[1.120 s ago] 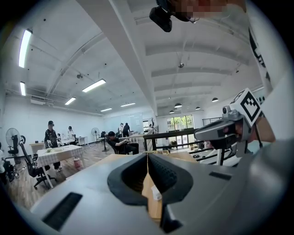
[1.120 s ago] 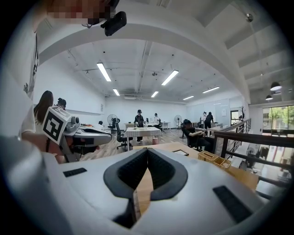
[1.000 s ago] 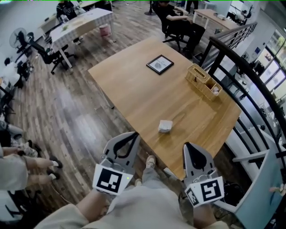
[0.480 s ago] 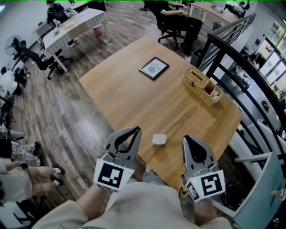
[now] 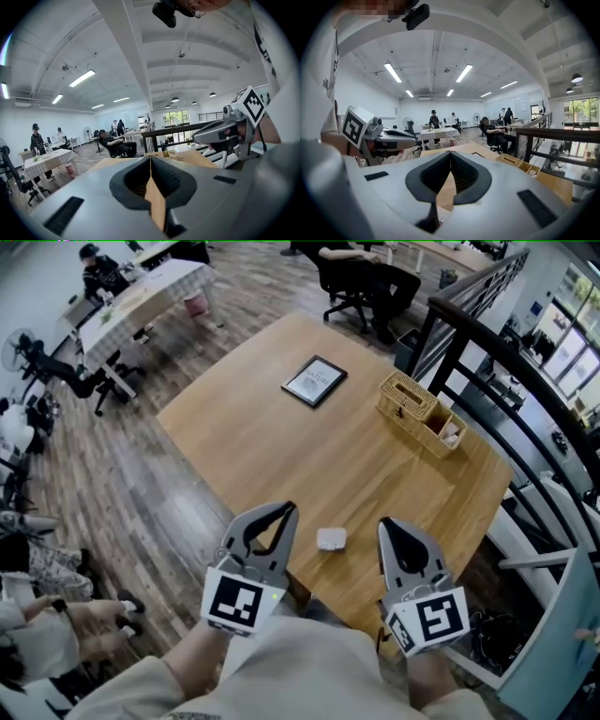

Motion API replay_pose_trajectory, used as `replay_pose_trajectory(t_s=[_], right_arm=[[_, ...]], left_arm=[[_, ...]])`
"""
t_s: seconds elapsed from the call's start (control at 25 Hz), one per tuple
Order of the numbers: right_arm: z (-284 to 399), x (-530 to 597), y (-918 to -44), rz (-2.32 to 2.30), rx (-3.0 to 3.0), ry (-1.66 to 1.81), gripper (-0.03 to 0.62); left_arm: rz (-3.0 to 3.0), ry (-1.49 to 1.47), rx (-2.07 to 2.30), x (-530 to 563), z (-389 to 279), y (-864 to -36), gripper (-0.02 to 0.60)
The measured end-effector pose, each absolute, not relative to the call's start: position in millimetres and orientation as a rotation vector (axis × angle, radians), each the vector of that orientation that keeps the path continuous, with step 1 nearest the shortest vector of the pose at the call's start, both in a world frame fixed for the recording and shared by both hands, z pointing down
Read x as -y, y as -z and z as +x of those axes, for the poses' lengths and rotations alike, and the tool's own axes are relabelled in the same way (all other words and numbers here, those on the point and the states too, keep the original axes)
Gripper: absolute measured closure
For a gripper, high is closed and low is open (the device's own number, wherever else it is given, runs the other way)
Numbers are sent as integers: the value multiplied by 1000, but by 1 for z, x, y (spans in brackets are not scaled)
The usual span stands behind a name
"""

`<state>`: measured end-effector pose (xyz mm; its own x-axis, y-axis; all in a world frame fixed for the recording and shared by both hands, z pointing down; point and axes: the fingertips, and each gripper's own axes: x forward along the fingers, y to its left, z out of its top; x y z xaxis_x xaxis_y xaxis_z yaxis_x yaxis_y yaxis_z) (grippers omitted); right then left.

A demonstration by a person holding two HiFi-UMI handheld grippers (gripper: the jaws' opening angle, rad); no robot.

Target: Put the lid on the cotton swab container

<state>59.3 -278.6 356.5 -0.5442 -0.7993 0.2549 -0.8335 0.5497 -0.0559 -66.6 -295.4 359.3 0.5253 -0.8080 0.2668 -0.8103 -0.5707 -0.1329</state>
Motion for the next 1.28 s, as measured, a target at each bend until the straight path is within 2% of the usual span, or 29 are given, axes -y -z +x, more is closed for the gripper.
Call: replay_pose_trajectory(t_s=[0.52, 1.28], right_arm=[[27, 293, -385, 1403, 2542, -292, 568], [5, 305, -558, 1303, 2248, -581, 568]], left_arm=[[2804, -408, 1354, 320, -88, -378, 555], [2744, -596, 1123, 330, -91, -498, 555]])
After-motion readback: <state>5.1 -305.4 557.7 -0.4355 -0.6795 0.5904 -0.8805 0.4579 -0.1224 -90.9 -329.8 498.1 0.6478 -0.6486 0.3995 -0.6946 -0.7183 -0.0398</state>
